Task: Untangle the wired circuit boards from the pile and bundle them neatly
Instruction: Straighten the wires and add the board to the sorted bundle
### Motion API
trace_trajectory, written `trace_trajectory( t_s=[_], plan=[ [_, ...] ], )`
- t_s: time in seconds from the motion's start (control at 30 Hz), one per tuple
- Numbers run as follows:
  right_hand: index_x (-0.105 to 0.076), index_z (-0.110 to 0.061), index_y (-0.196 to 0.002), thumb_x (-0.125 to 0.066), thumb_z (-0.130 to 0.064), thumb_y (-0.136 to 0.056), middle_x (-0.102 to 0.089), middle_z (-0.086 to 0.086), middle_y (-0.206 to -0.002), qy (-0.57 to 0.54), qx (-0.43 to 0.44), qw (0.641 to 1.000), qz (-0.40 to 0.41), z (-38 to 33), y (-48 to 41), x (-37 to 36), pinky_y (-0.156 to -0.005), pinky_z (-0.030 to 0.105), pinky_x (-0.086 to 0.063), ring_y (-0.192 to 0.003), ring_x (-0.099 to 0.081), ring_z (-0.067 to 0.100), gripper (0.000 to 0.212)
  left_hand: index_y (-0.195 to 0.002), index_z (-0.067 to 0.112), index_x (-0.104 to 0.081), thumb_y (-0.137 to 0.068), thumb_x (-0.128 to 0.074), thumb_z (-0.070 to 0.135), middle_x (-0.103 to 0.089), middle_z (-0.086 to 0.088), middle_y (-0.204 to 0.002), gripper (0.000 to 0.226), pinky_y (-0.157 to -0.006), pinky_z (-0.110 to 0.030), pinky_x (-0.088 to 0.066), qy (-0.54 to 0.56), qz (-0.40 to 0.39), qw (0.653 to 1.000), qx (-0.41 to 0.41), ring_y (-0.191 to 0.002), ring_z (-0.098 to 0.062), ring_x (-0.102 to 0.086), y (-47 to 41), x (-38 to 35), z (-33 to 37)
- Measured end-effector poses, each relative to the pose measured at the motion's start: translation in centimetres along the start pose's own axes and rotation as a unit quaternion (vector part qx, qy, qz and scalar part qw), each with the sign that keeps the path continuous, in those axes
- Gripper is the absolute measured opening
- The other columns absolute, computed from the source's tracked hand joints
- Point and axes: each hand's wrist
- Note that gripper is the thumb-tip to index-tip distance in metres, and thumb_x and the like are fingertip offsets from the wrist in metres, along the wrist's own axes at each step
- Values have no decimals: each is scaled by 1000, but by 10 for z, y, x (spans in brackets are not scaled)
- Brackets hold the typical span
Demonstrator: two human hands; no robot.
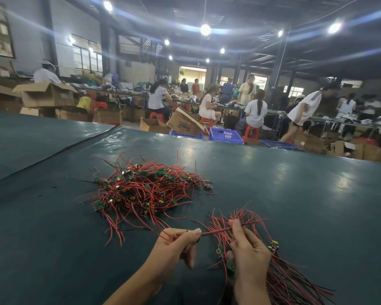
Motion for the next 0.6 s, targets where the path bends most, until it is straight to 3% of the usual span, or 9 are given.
trace_trajectory(
  t_s=[0.13,0.3,0.47,0.6],
  plan=[
    [-77,-11,-79,-70,-19,-87,-41,-8,-45,-32,-8,999,43,1,-11,9,-34,16,-27,-36,-24,3,13,-40,12,-49,-80,-57,32,-48,-8,-40,45,-50,-22,-38,8,2,1000,-3,-39,-15,-43,-1,3,0],
    [-76,-10,-76,-72,-31,-82,-47,-7,-46,-40,16,999,26,1,-6,9,-33,16,-28,-35,-28,2,22,-41,11,-51,-82,-55,35,-50,-10,-43,47,-51,-20,-40,15,2,1000,0,-42,-17,-45,-1,7,-1],
    [-69,-15,-64,-61,-48,-80,-41,-8,-46,36,0,993,-109,6,15,-3,-36,18,-28,-38,-31,6,37,-47,10,-54,-85,-57,35,-52,-8,-47,45,-54,-22,-42,22,-33,999,22,-45,-18,-47,0,6,-1],
    [-50,-15,-53,-54,-52,-81,-39,3,-47,99,68,968,-220,12,34,-14,-43,21,-32,-42,-36,14,46,-52,10,-58,-89,-61,28,-54,-6,-50,41,-51,-22,-44,47,-61,996,49,-45,-16,-50,1,5,2]
  ],
)
Point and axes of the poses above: each hand's wrist, its own y-axis away from the middle knuckle, its own x-axis out of the back of the hand, z = x × y
